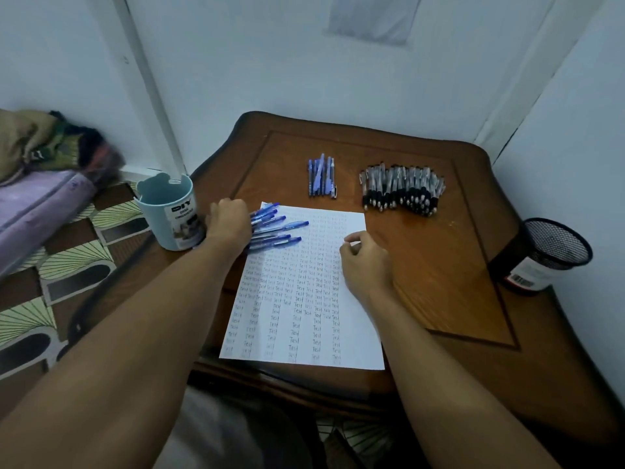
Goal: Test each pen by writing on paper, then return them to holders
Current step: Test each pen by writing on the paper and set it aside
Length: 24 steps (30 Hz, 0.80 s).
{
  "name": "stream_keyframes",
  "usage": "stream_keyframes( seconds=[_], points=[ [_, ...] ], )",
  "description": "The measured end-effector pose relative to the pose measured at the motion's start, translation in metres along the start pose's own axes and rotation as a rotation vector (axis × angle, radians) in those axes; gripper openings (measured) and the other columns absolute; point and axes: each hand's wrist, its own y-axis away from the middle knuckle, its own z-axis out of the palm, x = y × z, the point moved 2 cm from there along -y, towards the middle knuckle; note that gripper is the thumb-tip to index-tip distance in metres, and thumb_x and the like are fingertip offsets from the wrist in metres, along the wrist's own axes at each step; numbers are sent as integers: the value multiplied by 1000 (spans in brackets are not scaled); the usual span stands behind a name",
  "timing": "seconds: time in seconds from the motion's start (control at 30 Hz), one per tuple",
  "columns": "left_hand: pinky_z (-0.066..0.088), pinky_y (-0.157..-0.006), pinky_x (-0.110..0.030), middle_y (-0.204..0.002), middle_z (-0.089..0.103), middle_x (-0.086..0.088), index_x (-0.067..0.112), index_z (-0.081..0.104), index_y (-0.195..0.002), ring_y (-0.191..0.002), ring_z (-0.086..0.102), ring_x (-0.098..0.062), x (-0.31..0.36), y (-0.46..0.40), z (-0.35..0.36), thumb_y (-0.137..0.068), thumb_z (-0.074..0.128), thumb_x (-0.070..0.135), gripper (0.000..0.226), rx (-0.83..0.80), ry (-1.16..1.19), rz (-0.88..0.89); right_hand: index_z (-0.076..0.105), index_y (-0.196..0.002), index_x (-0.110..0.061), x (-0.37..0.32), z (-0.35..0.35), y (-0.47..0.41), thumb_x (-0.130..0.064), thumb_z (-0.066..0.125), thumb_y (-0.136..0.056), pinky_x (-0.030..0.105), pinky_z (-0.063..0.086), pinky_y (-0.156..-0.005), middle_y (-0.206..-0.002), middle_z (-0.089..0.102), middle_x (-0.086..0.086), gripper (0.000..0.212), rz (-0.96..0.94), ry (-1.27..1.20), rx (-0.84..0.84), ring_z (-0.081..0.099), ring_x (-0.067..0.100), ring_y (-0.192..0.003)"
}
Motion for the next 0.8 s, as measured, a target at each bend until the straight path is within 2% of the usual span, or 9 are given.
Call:
stream_keyframes(
  seconds=[0.1, 0.23, 0.33, 0.4, 0.5, 0.57, 0.67, 0.8],
  points=[
    [47, -95, -48, -121, 55, -23, -3, 65, -109, -112, 52, -40, 2, -1, 0, -97, 50, 5, 21, -23, 68, -63, 59, -103, -24, -2, 1, -2, -28, 53, -98, 37, 52, -57, -79, 66, -4, 9, 23, -24, -31, 64, 20, -69],
    [42, -102, -50, -128, 49, -22, -2, 64, -114, -117, 47, -40, 4, -1, 0, -100, 50, 10, 24, -3, 125, -84, 59, -110, -19, -6, -1, -3, -23, 53, -98, 36, 46, -54, -80, 64, -2, 14, -13, -135, -28, 58, 18, -63],
    [40, -100, -47, -124, 53, -20, 3, 65, -119, -115, 46, -38, 10, 3, -2, -100, 48, 8, 26, 69, 138, -4, 58, -118, -20, -9, -1, 0, -19, 58, -98, 43, 55, -59, -88, 61, -4, 19, -9, -336, -17, 62, 20, -72],
    [40, -95, -45, -119, 55, -18, 4, 65, -120, -112, 48, -36, 20, 7, -4, -100, 47, 8, 27, 114, 199, 89, 54, -121, -22, -11, 0, 4, -15, 61, -98, 41, 57, -62, -94, 62, -1, 25, 27, -541, -43, 64, 21, -75],
    [43, -89, -42, -109, 56, -14, 4, 67, -119, -103, 49, -30, 41, 22, -2, -102, 48, 11, 26, 141, 326, 245, 50, -128, -23, -14, -2, 8, -15, 63, -98, 39, 60, -73, -104, 66, 6, 33, 83, -759, -67, 69, 21, -78],
    [44, -86, -39, -106, 57, -12, 4, 67, -118, -102, 49, -28, 53, 33, 0, -101, 51, 10, 25, 143, 395, 320, 49, -130, -22, -15, -2, 8, -15, 63, -98, 39, 61, -77, -109, 68, 9, 36, 115, -835, -52, 72, 22, -83],
    [43, -85, -37, -106, 59, -14, 2, 68, -118, -104, 53, -30, 67, 48, 2, -100, 52, 9, 25, 137, 471, 414, 49, -130, -20, -16, -4, 11, -12, 63, -98, 32, 60, -73, -112, 68, 12, 36, 128, -918, -30, 72, 21, -85],
    [38, -85, -26, -114, 61, -12, 4, 67, -123, -108, 54, -25, 77, 61, 2, -101, 52, 9, 27, 93, 503, 452, 48, -125, -24, -15, -6, 13, -10, 64, -97, 30, 58, -73, -107, 69, 13, 35, 148, -953, 26, 69, 18, -84]
  ],
)
